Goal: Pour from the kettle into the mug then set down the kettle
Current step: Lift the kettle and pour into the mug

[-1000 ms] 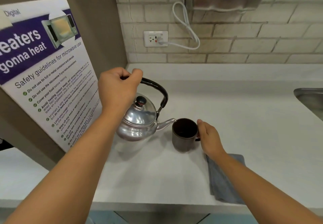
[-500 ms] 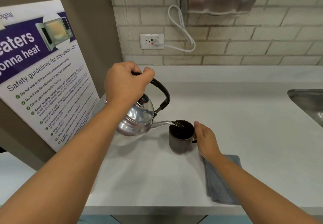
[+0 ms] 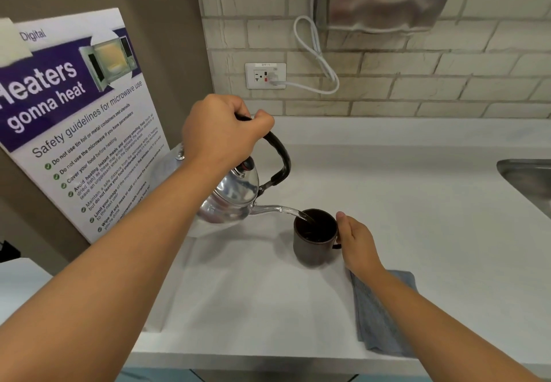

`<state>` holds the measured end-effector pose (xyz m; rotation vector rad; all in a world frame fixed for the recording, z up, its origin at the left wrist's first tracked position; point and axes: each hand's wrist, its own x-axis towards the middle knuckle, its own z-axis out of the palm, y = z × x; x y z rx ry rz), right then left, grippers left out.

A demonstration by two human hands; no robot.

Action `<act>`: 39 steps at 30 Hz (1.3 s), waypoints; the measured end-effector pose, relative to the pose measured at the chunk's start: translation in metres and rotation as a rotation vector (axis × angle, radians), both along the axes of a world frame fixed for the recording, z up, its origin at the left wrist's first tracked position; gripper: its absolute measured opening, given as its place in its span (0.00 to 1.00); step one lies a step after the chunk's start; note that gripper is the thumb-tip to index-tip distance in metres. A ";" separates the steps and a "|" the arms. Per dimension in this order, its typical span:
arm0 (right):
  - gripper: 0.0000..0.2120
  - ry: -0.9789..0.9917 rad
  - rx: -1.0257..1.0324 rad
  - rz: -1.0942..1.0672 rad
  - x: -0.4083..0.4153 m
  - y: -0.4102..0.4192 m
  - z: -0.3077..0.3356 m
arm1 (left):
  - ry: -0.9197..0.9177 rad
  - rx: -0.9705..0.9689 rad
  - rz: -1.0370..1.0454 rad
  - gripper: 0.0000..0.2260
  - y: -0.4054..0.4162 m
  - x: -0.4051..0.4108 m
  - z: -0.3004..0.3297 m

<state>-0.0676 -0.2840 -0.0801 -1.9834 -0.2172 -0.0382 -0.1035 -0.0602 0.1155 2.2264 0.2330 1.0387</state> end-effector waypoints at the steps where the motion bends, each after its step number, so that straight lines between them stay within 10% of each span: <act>1: 0.26 -0.001 -0.003 -0.001 0.000 0.000 0.000 | 0.002 0.008 -0.001 0.15 0.000 0.000 0.001; 22: 0.26 0.003 -0.019 -0.014 -0.001 -0.001 -0.001 | 0.006 0.077 -0.028 0.15 -0.002 0.001 0.008; 39: 0.28 0.027 -0.033 0.008 0.001 -0.002 0.000 | -0.067 -0.318 -0.031 0.18 0.016 -0.002 -0.031</act>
